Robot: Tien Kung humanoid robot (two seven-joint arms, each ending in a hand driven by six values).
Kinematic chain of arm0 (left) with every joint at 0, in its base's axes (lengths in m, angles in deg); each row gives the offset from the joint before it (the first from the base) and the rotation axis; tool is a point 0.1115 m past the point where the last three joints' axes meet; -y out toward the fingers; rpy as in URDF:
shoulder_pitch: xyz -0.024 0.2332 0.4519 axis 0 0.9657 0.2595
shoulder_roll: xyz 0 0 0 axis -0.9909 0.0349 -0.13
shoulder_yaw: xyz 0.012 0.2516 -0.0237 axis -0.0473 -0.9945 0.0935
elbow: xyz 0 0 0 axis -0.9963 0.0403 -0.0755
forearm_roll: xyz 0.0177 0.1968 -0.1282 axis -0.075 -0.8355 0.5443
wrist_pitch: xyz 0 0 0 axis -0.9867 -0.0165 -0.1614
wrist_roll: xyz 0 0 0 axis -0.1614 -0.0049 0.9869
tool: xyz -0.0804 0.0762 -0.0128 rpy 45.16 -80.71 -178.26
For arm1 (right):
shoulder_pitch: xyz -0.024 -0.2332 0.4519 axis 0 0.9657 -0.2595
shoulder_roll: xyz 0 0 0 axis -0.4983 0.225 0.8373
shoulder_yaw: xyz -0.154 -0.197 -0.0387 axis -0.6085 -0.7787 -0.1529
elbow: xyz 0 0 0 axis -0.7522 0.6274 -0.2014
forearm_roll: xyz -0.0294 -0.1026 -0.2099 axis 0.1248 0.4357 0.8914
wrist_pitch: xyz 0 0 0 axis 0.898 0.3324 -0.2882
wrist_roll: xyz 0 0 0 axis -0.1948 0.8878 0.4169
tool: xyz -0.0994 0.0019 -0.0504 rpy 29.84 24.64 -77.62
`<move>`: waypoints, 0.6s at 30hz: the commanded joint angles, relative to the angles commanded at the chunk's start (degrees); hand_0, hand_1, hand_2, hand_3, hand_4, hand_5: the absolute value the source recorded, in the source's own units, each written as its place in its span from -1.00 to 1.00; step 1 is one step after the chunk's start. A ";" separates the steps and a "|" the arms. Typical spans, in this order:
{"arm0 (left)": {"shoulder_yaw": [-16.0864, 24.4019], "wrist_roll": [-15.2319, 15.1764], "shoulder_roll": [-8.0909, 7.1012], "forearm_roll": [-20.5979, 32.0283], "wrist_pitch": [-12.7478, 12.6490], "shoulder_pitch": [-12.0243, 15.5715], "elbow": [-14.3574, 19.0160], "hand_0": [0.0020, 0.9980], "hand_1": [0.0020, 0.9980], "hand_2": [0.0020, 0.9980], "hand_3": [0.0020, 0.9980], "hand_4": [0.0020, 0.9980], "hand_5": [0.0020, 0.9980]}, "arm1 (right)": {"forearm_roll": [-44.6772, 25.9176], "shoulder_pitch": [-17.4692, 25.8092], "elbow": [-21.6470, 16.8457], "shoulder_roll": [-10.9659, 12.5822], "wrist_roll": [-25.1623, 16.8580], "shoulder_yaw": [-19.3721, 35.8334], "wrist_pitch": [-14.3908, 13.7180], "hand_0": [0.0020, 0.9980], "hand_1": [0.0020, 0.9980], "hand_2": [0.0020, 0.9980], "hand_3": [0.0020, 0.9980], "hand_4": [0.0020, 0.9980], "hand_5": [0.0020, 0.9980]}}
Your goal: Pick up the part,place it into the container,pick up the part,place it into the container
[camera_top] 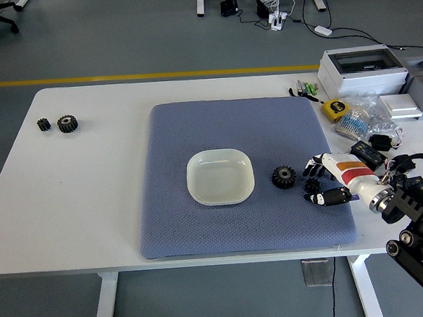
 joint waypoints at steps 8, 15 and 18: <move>0.74 0.13 0.00 -1.21 -0.34 -0.06 0.00 0.46 0.49 0.61 0.25 0.46 0.14 | -0.43 -0.55 1.38 -0.32 0.71 0.05 0.44 -0.31 -0.07 0.04 0.06 0.52 -0.25; 0.92 0.14 0.00 -1.53 -0.52 -0.15 0.00 0.46 0.49 0.61 0.25 0.46 0.14 | -1.27 -0.52 2.49 -0.38 1.01 -0.47 3.51 -0.50 -0.13 0.01 0.05 0.49 -0.20; 1.01 0.15 0.00 -1.69 -0.54 -0.17 0.00 0.46 0.49 0.61 0.25 0.46 0.14 | -1.75 -0.41 2.36 -0.24 1.14 -0.68 3.82 -0.50 -0.13 0.01 0.05 0.49 -0.20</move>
